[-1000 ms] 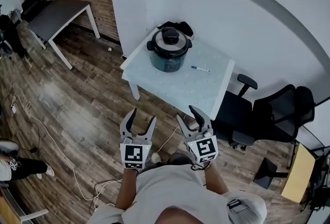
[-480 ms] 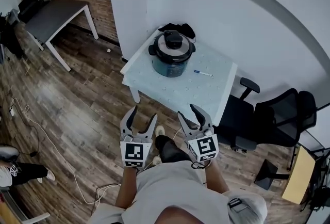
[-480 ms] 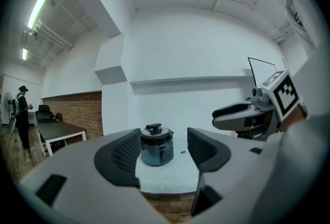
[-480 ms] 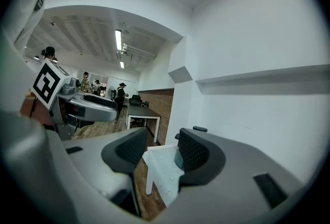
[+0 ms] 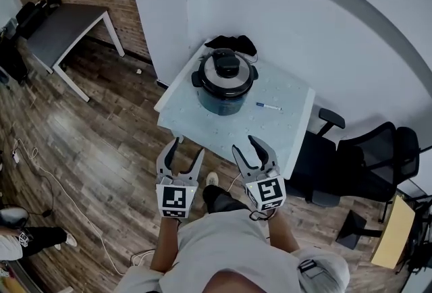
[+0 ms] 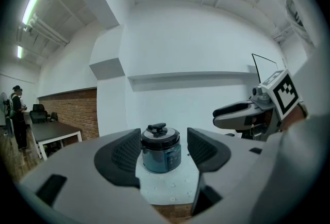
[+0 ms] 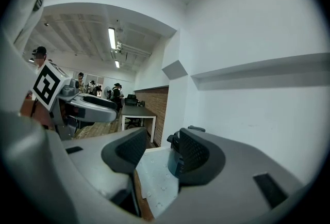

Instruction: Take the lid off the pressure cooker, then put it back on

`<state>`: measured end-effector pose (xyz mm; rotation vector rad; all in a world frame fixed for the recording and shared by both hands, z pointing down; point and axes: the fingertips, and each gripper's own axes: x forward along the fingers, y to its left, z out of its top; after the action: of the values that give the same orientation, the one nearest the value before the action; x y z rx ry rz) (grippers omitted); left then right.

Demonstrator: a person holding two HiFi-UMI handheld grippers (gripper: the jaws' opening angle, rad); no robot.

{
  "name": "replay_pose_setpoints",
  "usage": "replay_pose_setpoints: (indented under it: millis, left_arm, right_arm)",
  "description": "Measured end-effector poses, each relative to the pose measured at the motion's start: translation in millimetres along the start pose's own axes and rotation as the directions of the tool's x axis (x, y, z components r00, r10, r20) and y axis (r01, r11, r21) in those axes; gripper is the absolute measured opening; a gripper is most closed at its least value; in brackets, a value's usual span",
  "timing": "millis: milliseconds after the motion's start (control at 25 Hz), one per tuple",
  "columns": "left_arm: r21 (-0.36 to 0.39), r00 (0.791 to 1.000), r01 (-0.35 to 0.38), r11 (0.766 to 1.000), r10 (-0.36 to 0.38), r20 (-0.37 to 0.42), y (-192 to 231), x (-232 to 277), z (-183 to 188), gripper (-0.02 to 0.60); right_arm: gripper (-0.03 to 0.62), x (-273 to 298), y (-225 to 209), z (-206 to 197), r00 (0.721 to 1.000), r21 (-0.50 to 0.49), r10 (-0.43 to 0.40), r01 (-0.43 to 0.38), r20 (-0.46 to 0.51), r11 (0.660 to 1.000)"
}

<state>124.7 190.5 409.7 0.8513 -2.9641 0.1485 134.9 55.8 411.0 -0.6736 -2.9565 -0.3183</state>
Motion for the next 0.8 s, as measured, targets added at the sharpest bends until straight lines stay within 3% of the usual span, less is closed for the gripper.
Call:
replay_pose_setpoints:
  millis: [800]
  left_arm:
    - [0.035, 0.992, 0.113, 0.993, -0.111, -0.066, 37.5, 183.1, 13.7, 0.273]
  right_arm:
    - [0.201, 127.6, -125.7, -3.7, 0.999, 0.075, -0.035, 0.036, -0.008, 0.997]
